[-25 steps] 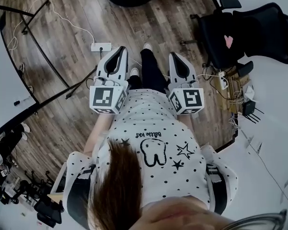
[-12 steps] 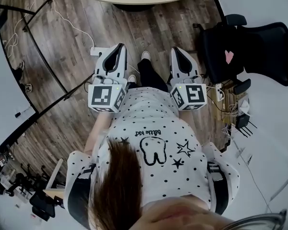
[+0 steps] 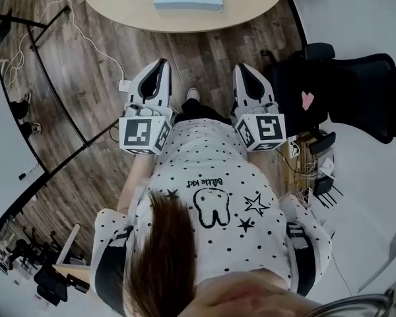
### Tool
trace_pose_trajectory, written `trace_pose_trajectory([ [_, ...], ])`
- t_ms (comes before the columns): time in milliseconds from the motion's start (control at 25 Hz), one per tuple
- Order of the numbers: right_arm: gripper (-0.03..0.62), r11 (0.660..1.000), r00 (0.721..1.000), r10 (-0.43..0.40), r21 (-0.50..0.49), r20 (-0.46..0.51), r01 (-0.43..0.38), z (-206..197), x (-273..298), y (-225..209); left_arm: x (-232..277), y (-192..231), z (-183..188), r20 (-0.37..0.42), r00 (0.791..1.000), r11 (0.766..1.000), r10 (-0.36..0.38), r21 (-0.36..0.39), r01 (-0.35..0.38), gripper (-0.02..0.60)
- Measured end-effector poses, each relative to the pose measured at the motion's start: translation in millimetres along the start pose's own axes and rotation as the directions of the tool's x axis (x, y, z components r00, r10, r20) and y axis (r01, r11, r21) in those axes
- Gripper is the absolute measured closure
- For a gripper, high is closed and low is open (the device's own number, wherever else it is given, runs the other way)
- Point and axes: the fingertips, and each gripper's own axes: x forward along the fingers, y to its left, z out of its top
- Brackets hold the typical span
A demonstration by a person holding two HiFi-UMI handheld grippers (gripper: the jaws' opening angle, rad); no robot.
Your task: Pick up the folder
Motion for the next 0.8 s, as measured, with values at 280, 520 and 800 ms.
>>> trace_pose_trajectory([
  [280, 0.586, 0.999, 0.999, 0.028, 0.018, -0.021, -0.028, 0, 20, -21, 29, 0, 4, 0.005, 1.0, 0.999, 0.018, 0.032, -0.018, 0.558],
  [520, 0.586, 0.999, 0.999, 0.031, 0.032, -0.043, -0.03, -4, 36, -21, 40, 17, 3, -0.012, 1.0, 0.999, 0.026, 0.03, -0.026, 0.558],
  [800, 0.586, 0.999, 0.999, -0.001, 0.053, -0.045, 0.003, 11, 72, -18, 68, 46, 17, -0.025, 1.0, 0.999, -0.017, 0.034, 0.017, 0.558],
])
